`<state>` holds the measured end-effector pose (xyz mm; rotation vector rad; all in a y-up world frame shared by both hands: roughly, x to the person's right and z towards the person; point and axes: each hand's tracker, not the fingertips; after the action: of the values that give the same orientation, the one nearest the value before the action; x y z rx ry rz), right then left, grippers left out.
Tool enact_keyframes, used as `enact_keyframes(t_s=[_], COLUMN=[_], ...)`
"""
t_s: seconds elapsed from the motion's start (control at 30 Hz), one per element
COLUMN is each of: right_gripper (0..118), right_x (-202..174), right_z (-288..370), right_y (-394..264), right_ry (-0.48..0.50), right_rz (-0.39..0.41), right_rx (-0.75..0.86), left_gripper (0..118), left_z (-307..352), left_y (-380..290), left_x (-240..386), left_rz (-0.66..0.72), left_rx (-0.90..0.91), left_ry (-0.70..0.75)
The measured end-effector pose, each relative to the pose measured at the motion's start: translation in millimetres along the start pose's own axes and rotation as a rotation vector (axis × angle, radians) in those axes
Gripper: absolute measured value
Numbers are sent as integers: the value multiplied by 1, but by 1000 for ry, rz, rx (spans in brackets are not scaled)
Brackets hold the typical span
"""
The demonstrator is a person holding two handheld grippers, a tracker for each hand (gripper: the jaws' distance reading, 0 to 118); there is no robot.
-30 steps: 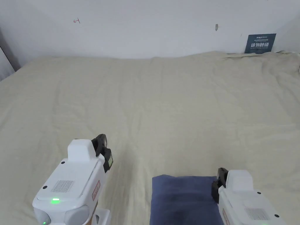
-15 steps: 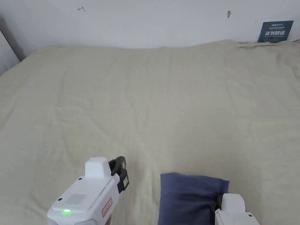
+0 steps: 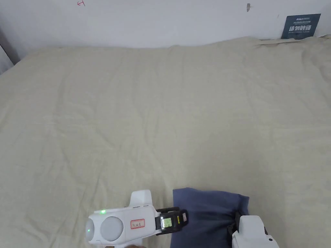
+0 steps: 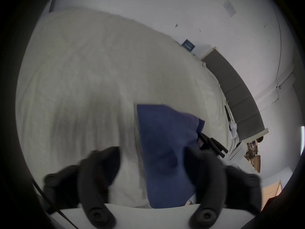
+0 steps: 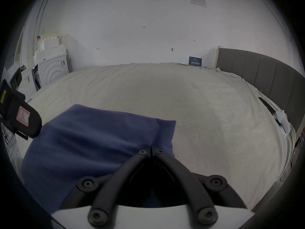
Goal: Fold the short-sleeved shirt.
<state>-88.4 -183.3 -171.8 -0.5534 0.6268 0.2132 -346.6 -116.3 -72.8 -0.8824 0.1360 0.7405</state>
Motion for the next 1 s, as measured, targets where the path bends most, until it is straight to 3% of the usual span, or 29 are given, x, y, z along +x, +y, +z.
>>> enact_keyframes(t_s=[0.33,0.47,0.63,0.8,1.0], right_gripper=[0,0,0,0,0], right_x=[3,4,8,19,41], right_z=[1,1,2,18,67], right_y=[2,2,6,25,78], right_ry=[12,19,39,79,80], right_rz=[-10,1,10,-23,-61], right_rx=[-8,-10,-19,-28,178], left_gripper=[95,70,30,23,22], left_z=[-38,-46,-42,-41,-21], left_y=[21,25,25,18,28], left_x=[3,3,-1,11,12], left_rz=[-13,-14,6,-63,-140], left_rx=[-139,-177,-199,-163,-124], left_ry=[-117,-103,-124,-67,-74])
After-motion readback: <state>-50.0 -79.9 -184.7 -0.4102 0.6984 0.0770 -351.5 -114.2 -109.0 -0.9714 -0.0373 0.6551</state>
